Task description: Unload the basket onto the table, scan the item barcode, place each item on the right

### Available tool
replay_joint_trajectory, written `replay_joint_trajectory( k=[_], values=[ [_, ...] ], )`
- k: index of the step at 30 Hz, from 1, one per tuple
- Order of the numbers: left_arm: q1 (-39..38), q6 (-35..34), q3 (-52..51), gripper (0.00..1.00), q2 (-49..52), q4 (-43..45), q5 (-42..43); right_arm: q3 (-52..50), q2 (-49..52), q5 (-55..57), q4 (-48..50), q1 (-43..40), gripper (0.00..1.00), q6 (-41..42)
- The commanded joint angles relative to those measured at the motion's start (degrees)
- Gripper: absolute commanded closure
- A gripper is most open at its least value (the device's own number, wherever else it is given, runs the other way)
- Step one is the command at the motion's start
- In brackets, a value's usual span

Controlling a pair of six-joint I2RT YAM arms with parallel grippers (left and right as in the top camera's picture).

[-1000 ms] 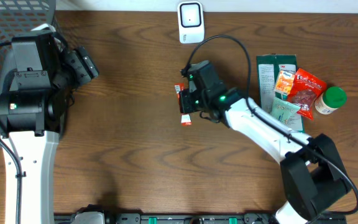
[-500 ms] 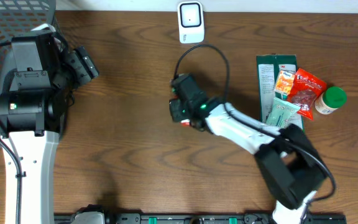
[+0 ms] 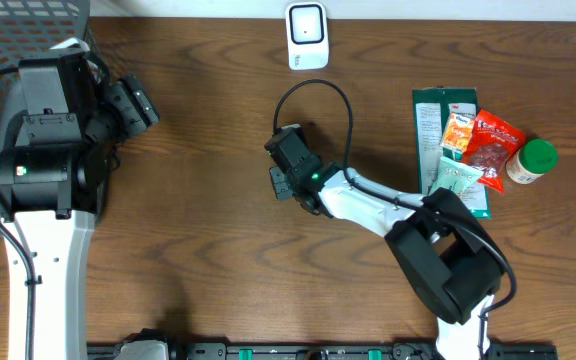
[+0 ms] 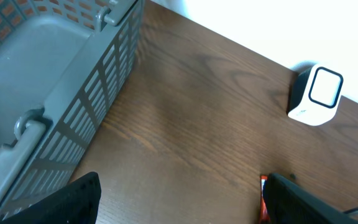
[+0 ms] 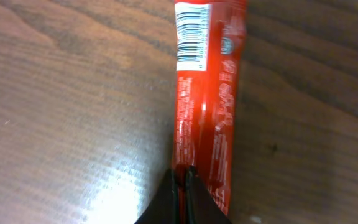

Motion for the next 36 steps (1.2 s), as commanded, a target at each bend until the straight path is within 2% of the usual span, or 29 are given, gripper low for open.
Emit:
replay_joint_trajectory(
  k=[1, 6, 7, 9, 10, 12, 15, 17, 24, 25, 26, 27, 34, 36],
  values=[
    [0.2, 0.3, 0.6, 0.16, 0.4, -0.1, -0.3, -0.2, -5.7, -2.2, -0.9, -1.2, 0.99, 0.1],
    [0.2, 0.3, 0.6, 0.16, 0.4, -0.2, -0.3, -0.2, -12.8, -3.5, -1.1, -1.8, 0.99, 0.1],
    [0.2, 0.3, 0.6, 0.16, 0.4, -0.2, -0.3, -0.2, -13.2, -3.5, -1.3, -1.8, 0.96, 0.1],
    [0.2, 0.3, 0.6, 0.16, 0.4, -0.2, -0.3, -0.2, -13.3, -3.5, -1.6, -1.8, 0.56, 0.1],
    [0.2, 0.3, 0.6, 0.16, 0.4, -0.2, -0.3, -0.2, -12.9, -3.5, -2.0, -1.7, 0.50, 0.1],
    [0.2, 0.3, 0.6, 0.16, 0.4, -0.2, -0.3, -0.2, -11.5, -3.2, -3.1, -1.5, 0.47, 0.1],
    [0.2, 0.3, 0.6, 0.16, 0.4, -0.2, -0.3, -0.2, -8.0, -2.4, -3.6, -1.4, 0.50, 0.1],
    [0.2, 0.3, 0.6, 0.16, 0.4, -0.2, -0.3, -0.2, -4.0, -1.5, -3.1, -1.3, 0.58, 0.1],
    [0.2, 0.3, 0.6, 0.16, 0.4, -0.2, -0.3, -0.2, 2.8, -1.6, -1.4, -1.3, 0.62, 0.1],
    [0.2, 0.3, 0.6, 0.16, 0.4, -0.1, -0.3, -0.2, 3.3, -1.9, -1.2, -1.2, 0.84, 0.1],
    [0.2, 0.3, 0.6, 0.16, 0.4, -0.2, -0.3, -0.2, 3.3, -1.9, -1.2, -1.2, 0.95, 0.1],
    [0.2, 0.3, 0.6, 0.16, 0.4, -0.2, -0.3, -0.1, 3.1, -2.0, -1.3, -1.2, 0.99, 0.1],
    [0.2, 0.3, 0.6, 0.16, 0.4, -0.2, -0.3, 1.0, -5.2, -10.2, -4.7, -5.4, 0.99, 1.4],
    [0.2, 0.3, 0.6, 0.16, 0.4, -0.1, -0.3, 1.0, -7.6, -13.3, -5.6, -7.1, 0.99, -0.6]
  ],
)
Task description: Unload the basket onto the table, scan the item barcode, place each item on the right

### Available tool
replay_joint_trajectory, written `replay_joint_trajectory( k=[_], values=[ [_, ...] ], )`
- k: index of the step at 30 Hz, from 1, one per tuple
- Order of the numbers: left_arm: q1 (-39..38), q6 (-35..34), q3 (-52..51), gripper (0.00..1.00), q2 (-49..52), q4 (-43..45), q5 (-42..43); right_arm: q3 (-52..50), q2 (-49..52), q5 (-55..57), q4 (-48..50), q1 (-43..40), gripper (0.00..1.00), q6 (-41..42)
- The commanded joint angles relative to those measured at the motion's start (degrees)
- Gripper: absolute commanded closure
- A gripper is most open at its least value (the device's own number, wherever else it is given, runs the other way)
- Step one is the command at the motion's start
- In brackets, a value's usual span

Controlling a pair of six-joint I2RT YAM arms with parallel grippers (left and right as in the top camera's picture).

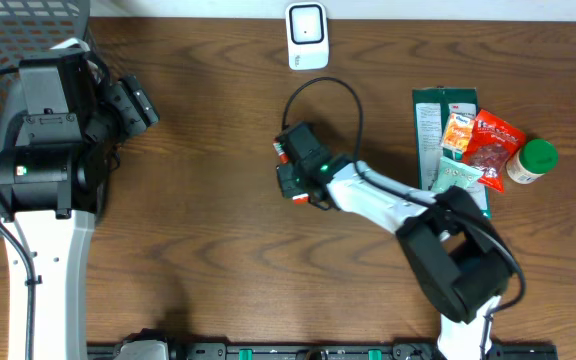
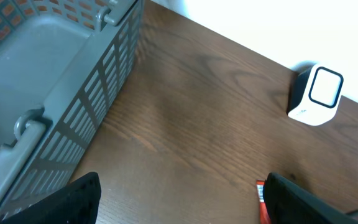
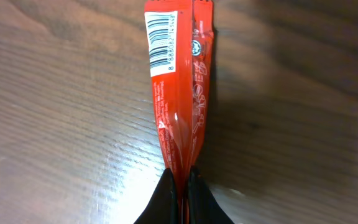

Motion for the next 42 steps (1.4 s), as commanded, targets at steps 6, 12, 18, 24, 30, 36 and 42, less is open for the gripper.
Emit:
replay_joint_trajectory(
  k=[6, 12, 18, 24, 30, 36, 42],
  values=[
    [0.2, 0.3, 0.6, 0.16, 0.3, -0.2, -0.3, 0.4, -9.4, -30.9, -1.7, -10.9, 0.99, -3.9],
    [0.2, 0.3, 0.6, 0.16, 0.3, -0.2, -0.3, -0.8, -5.2, -43.2, -1.5, -16.7, 0.99, -1.4],
    [0.2, 0.3, 0.6, 0.16, 0.3, -0.2, -0.3, -1.0, 4.5, -62.2, 10.0, -17.7, 0.99, 1.7],
    [0.2, 0.3, 0.6, 0.16, 0.3, -0.2, -0.3, -1.0, 12.6, -66.3, 19.0, -18.5, 0.99, 7.3],
    [0.2, 0.3, 0.6, 0.16, 0.3, -0.2, -0.3, -1.1, 13.9, -59.5, 17.8, -19.7, 0.98, 4.2],
    [0.2, 0.3, 0.6, 0.16, 0.3, -0.2, -0.3, -1.1, 13.9, -55.2, 17.3, -19.7, 0.87, 1.1],
    [0.2, 0.3, 0.6, 0.16, 0.3, -0.2, -0.3, -0.7, 13.2, -54.8, 18.1, -20.2, 0.66, 0.6]
  ],
)
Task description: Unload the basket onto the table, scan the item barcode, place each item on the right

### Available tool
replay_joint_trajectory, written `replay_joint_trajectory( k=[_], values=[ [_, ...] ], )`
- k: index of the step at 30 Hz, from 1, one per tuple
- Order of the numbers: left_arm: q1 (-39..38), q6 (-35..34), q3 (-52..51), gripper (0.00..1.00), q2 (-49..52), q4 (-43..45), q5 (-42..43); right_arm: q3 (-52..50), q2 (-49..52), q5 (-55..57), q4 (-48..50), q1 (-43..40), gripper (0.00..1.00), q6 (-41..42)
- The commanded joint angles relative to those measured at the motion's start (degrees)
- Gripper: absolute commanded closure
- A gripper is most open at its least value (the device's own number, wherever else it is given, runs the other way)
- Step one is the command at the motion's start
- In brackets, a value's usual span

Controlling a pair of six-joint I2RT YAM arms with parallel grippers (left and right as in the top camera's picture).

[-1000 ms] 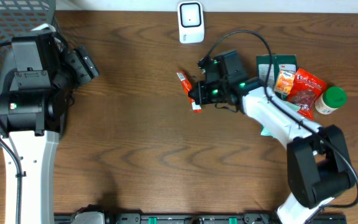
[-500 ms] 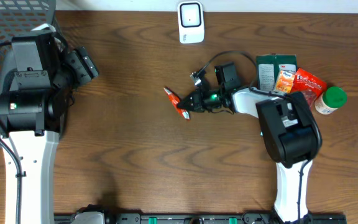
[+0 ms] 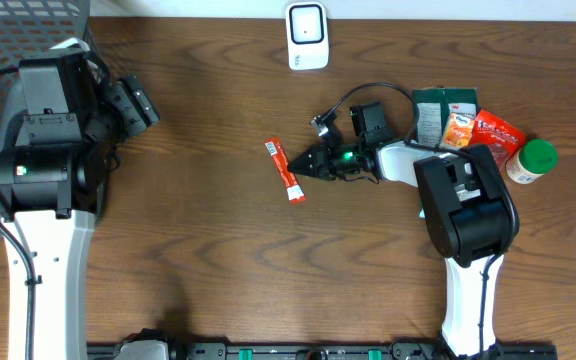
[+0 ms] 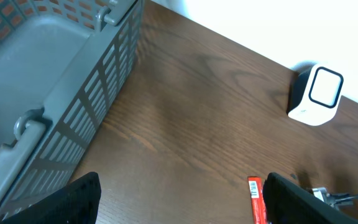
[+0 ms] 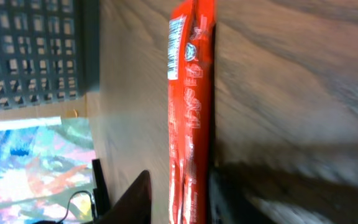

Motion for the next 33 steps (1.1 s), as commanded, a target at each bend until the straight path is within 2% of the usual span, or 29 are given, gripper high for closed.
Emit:
replay_joint_trajectory(
  k=[1, 2, 5, 11, 14, 25, 28, 29, 31, 32, 33],
  values=[
    [0.2, 0.3, 0.6, 0.16, 0.3, -0.2, -0.3, 0.3, -0.9, 4.4, -0.2, -1.0, 0.61, -1.9],
    [0.2, 0.3, 0.6, 0.16, 0.3, -0.2, -0.3, 0.6, -1.7, 4.4, -0.2, -1.1, 0.57, -1.9],
    [0.2, 0.3, 0.6, 0.16, 0.3, -0.2, -0.3, 0.7, -5.2, 6.7, -1.3, -1.2, 0.55, -2.0],
    [0.2, 0.3, 0.6, 0.16, 0.3, -0.2, -0.3, 0.7, -15.6, 28.4, -14.4, 2.8, 0.57, -9.2],
    [0.2, 0.3, 0.6, 0.16, 0.3, -0.2, -0.3, 0.7, -18.6, 35.5, -19.5, 5.2, 0.57, -12.4],
    [0.2, 0.0, 0.6, 0.16, 0.3, 1.3, -0.1, 0.7, -18.4, 46.8, -24.6, 12.7, 0.57, -15.5],
    [0.2, -0.1, 0.6, 0.16, 0.3, -0.3, 5.2, 0.7, -18.4, 46.8, -25.4, 13.2, 0.57, -15.4],
    [0.0, -0.1, 0.1, 0.18, 0.7, -0.8, 10.3, 0.7, -18.4, 46.8, -25.8, 13.2, 0.57, -15.4],
    [-0.8, -0.1, -0.7, 0.34, 1.3, -1.4, 14.5, 0.7, -18.4, 46.8, -26.3, 13.2, 0.57, -15.4],
    [-1.5, -0.2, -1.4, 0.53, 1.9, -1.9, 16.0, 0.7, -18.4, 46.8, -26.6, 13.1, 0.57, -15.4],
    [-2.5, -0.2, -2.0, 0.66, 2.6, -2.0, 16.7, 0.7, -18.4, 46.8, -27.0, 12.9, 0.56, -15.4]
  ],
)
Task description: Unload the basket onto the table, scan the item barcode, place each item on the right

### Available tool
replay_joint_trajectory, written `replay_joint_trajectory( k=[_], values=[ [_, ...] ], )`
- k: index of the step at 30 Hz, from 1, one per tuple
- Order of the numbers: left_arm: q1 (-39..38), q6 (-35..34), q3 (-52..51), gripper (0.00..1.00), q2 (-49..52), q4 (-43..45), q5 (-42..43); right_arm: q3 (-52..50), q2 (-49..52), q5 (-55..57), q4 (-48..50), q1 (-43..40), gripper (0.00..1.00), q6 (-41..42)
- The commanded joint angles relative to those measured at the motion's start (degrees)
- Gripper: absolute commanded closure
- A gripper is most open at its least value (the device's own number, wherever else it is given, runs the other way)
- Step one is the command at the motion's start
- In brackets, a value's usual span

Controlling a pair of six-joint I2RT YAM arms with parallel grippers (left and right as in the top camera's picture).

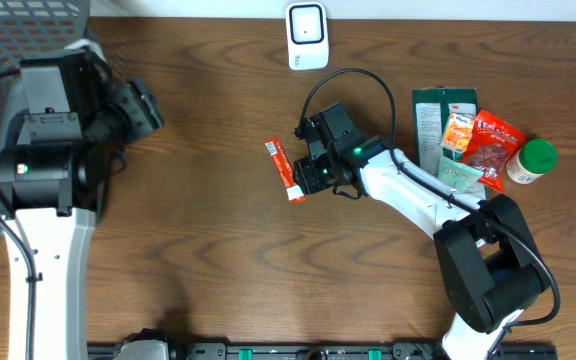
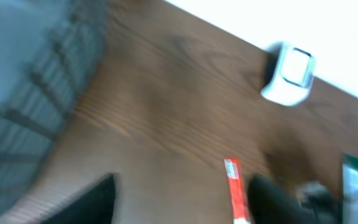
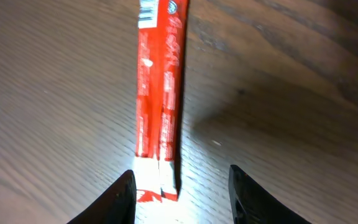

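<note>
A red stick packet lies flat on the wooden table, its barcode end toward the far side. The white scanner stands at the far edge, also in the blurred left wrist view as scanner. My right gripper stands open just right of the packet's near end; in its wrist view the packet lies ahead of the spread fingers, nothing held. My left gripper is open at the far left, well away from the packet.
A grey basket sits at the far left corner. At the right lie a green box, an orange packet, a red bag and a green-lidded jar. The right arm's cable loops above the packet.
My right arm has swung round, and its open gripper now points down at the packet's near end instead of lying sideways to the packet's right. The left wrist view has shifted rightward and blurred. The packet has not moved.
My right gripper was shut on the red packet at the table's middle, barcode facing up, and still held it a moment later. Then the packet lay released on the table with the gripper open beside it. Now the open gripper stands over its near end.
</note>
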Motion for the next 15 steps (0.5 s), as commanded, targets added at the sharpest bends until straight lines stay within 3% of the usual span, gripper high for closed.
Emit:
replay_joint_trajectory(
  k=[1, 5, 15],
  values=[
    [-3.9, 0.0, -3.0, 0.75, 3.3, -0.5, 7.9, 0.2, 0.5, 0.9, -1.1, -0.3, 0.56, -0.8],
    [-10.4, 0.0, -5.4, 0.93, 9.6, 1.2, 7.8, 0.2, 0.5, -2.1, -2.3, -1.1, 0.56, -0.8],
    [-20.3, 2.6, -5.3, 0.93, 29.4, 12.4, 7.7, 0.2, 0.5, -14.8, -3.2, -7.0, 0.60, -2.1]
  ],
)
